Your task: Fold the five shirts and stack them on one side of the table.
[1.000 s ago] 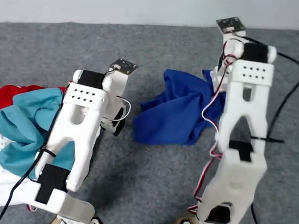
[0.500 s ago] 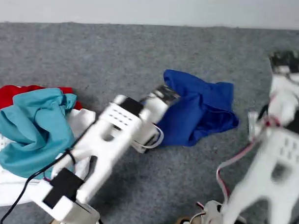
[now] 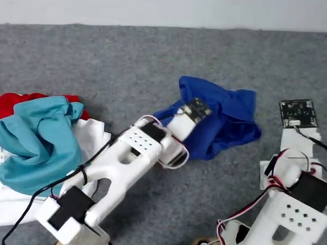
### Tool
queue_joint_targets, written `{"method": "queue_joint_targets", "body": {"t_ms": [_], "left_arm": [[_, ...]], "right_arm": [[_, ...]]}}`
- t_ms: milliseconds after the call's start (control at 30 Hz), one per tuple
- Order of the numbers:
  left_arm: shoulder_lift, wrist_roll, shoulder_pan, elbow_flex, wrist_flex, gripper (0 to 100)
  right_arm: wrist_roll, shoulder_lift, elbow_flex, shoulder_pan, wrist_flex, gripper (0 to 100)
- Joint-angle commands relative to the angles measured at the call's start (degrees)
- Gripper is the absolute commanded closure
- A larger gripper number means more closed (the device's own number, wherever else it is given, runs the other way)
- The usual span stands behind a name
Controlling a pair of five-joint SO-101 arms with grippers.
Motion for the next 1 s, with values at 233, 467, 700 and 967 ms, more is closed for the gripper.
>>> {"method": "queue_joint_targets", "body": {"t_ms": [233,467,700,967], "left_arm": [[3.5,0.3,-6.9,0.2,-24.4,87],[17.9,0.3,-7.3,-16.0,-16.7,87],[29.9,0.3,-10.8,-32.6,-14.8,87],[42.8,0.2,-17.1,-53.0,-13.2,87]], "right_arm": [[-1.6,-0.8,0.1,0.0,-1.1,85.4],[-1.7,-0.8,0.3,-5.2,-1.0,85.4],[-1.7,-0.8,0.4,-7.9,-1.0,85.4],[-1.7,-0.8,0.4,-7.9,-1.0,85.4]]}}
